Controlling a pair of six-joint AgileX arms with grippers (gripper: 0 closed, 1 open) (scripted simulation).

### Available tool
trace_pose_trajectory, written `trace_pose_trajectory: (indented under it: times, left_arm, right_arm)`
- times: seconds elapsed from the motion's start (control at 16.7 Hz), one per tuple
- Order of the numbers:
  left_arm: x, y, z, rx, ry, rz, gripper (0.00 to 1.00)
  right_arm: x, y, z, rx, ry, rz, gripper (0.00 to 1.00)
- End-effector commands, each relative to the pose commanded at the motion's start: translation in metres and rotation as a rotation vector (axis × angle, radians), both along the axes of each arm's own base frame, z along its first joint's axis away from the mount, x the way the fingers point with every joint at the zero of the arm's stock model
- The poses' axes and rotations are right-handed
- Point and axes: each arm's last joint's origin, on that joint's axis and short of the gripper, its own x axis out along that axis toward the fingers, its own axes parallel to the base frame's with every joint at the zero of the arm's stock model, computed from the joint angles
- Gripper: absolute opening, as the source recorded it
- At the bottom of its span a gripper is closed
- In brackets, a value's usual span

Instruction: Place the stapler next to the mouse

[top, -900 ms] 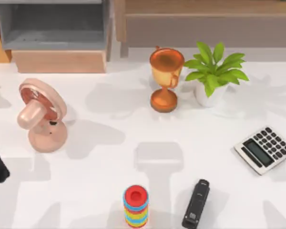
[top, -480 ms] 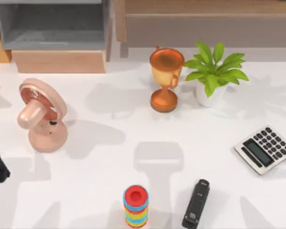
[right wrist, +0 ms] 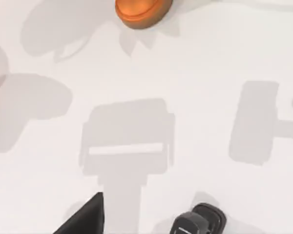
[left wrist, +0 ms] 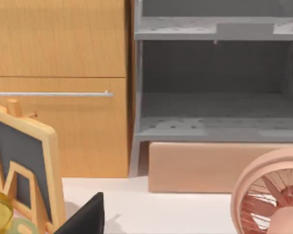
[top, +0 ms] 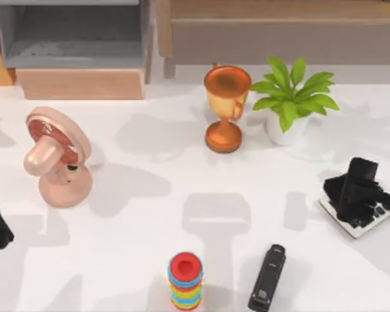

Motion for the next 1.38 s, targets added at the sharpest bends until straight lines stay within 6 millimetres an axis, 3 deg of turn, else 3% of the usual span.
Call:
trace_pose_trajectory:
  times: [0.36,0.6,0.84,1.2,1.38]
  left_arm:
    - [0.000,0.000,0.000,0.000,0.000,0.000,1.00]
    - [0.000,0.000,0.000,0.000,0.000,0.000,1.00]
    - [0.000,0.000,0.000,0.000,0.000,0.000,1.00]
    - [0.000,0.000,0.000,0.000,0.000,0.000,1.00]
    - [0.000,0.000,0.000,0.000,0.000,0.000,1.00]
  right_arm:
    - [0.039,0.089,-0.024,-0.162,0.524,-0.092,1.00]
    - [0.055,0.126,-0.047,-0.277,0.697,-0.188,1.00]
    - [0.063,0.140,-0.060,-0.331,0.762,-0.245,1.00]
    - [0.064,0.139,-0.061,-0.330,0.763,-0.248,1.00]
    - [0.064,0.140,-0.079,-0.332,0.764,-0.246,1.00]
